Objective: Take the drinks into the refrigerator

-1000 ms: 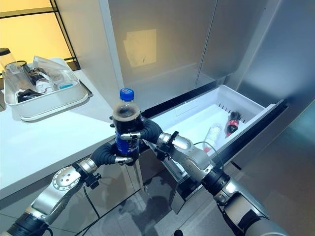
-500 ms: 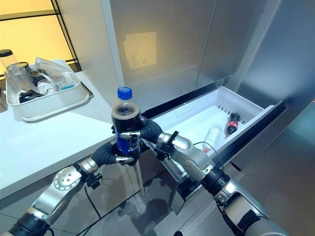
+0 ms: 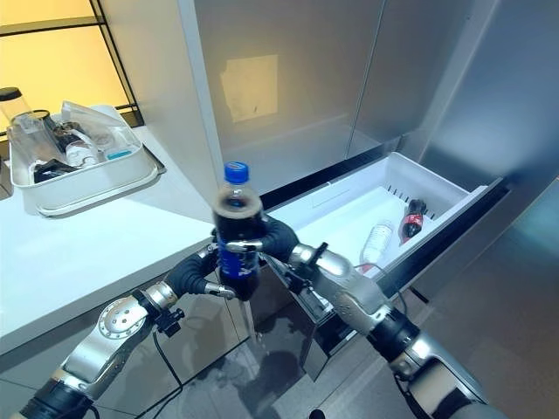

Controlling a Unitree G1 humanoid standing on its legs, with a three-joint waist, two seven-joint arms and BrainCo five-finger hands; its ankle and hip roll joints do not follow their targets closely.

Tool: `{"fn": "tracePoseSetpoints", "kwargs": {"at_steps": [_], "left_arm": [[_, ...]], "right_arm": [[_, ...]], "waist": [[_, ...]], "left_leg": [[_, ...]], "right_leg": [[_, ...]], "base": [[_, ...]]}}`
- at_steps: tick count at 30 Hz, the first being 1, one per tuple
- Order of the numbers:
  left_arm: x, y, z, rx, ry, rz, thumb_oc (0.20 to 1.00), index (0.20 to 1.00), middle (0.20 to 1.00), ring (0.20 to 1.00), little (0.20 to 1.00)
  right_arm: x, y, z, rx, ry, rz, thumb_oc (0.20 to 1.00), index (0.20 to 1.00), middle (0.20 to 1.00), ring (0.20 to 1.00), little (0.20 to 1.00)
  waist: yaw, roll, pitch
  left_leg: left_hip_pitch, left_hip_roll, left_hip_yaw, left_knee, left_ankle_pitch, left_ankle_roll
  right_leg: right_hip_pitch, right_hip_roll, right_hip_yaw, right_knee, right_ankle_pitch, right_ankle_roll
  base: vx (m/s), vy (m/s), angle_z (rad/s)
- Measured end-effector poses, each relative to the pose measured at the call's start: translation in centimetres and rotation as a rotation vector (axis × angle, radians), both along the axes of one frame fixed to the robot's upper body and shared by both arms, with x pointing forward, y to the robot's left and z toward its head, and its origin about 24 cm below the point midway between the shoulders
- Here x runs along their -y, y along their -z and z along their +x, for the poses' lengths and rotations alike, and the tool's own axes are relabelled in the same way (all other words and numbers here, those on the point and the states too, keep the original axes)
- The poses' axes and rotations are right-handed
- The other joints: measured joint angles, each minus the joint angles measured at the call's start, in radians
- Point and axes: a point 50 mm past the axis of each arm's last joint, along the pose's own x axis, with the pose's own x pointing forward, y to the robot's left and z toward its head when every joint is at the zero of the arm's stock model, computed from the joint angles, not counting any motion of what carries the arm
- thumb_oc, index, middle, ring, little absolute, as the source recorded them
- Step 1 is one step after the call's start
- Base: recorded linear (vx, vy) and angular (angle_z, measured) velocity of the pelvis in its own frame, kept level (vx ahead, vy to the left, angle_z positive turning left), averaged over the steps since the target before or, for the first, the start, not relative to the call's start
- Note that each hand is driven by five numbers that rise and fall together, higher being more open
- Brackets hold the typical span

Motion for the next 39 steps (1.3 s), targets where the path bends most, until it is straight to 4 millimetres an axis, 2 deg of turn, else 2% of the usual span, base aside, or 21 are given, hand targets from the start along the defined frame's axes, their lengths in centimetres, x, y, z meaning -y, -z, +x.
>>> {"fn": "tracePoseSetpoints", "kwargs": {"at_steps": [4,7,12,16,19,25,32,34,39], "left_arm": [[-0.4,0.1,-0.6,-0.022,0.001,-0.047,1.000,1.000,1.000,1.000,1.000],[-0.7,0.8,-1.2,-0.063,-0.003,-0.066,1.000,1.000,1.000,1.000,1.000],[-1.7,1.1,-1.6,-0.070,-0.066,-0.113,1.000,1.000,1.000,1.000,1.000],[-3.1,1.6,-2.4,-0.083,-0.149,-0.143,1.000,1.000,1.000,1.000,1.000],[-4.1,1.8,-2.8,-0.079,-0.241,-0.233,1.000,1.000,1.000,1.000,1.000],[-4.2,1.4,-2.8,-0.035,-0.286,-0.311,1.000,1.000,1.000,1.000,1.000],[-4.5,1.3,-3.1,-0.028,-0.284,-0.317,1.000,1.000,1.000,1.000,1.000],[-4.5,1.3,-3.3,-0.036,-0.270,-0.327,1.000,1.000,1.000,1.000,1.000],[-4.7,1.2,-3.4,-0.043,-0.260,-0.367,1.000,1.000,1.000,1.000,1.000]], "right_arm": [[5.3,-0.1,0.4,0.010,0.220,-0.009,0.200,0.200,0.200,0.200,0.200],[6.9,-0.4,0.4,0.028,0.303,0.018,0.200,0.200,0.200,0.200,0.200],[10.2,-0.1,-0.8,0.044,0.427,0.043,0.200,0.200,0.200,0.200,0.200],[13.4,0.3,-2.0,0.053,0.544,-0.041,0.200,0.200,0.200,0.200,0.200],[15.8,-0.1,-2.5,0.085,0.661,-0.077,0.200,0.200,0.200,0.200,0.200],[17.0,-0.9,-2.9,0.141,0.737,-0.091,0.200,0.200,0.200,0.200,0.200],[17.4,-1.3,-3.0,0.161,0.718,-0.152,0.200,0.200,0.200,0.200,0.200],[18.3,-2.1,-3.0,0.185,0.708,-0.248,0.200,0.200,0.200,0.200,0.200],[20.9,-2.8,-2.2,0.174,0.782,-0.336,0.200,0.200,0.200,0.200,0.200]], "waist": [[-0.003,0.006,0.004],[-0.026,0.011,0.007],[-0.027,0.014,0.010],[-0.027,0.012,0.013],[-0.026,0.010,0.014],[-0.030,0.008,0.016],[-0.025,0.004,0.018],[-0.023,0.001,0.019],[-0.013,-0.024,0.036]], "left_leg": [[-0.016,-0.001,-0.006,0.000,0.001,0.001],[-0.015,-0.002,-0.005,0.000,0.000,0.000],[-0.015,0.002,-0.005,0.000,-0.001,-0.002],[-0.017,0.002,-0.006,-0.004,-0.002,-0.001],[-0.030,0.000,-0.008,-0.003,-0.002,0.000],[-0.034,0.002,-0.010,0.000,-0.002,0.000],[-0.048,0.001,-0.010,0.000,-0.003,0.000],[-0.065,0.000,-0.011,0.000,-0.002,0.001],[-0.089,0.001,-0.014,0.000,-0.001,0.002]], "right_leg": [[-0.012,0.001,-0.004,-0.001,0.001,0.000],[-0.013,0.004,-0.003,-0.001,0.000,0.000],[-0.013,0.005,-0.003,-0.001,-0.001,-0.001],[-0.014,0.002,-0.004,-0.001,-0.008,0.006],[-0.026,0.000,-0.005,-0.002,-0.010,0.008],[-0.029,0.003,-0.006,-0.002,-0.004,0.001],[-0.043,0.001,-0.006,-0.002,-0.010,0.008],[-0.057,0.000,-0.006,-0.002,-0.003,0.002],[-0.080,0.001,-0.009,-0.001,-0.002,0.002]], "base": [[0.02,0.007,0.03],[0.00,0.000,0.00],[0.02,0.005,0.00],[0.01,0.002,0.00],[0.02,0.003,0.00],[0.01,0.000,0.00],[0.01,0.002,0.00],[0.00,0.000,0.00],[-0.03,-0.016,0.01]]}}
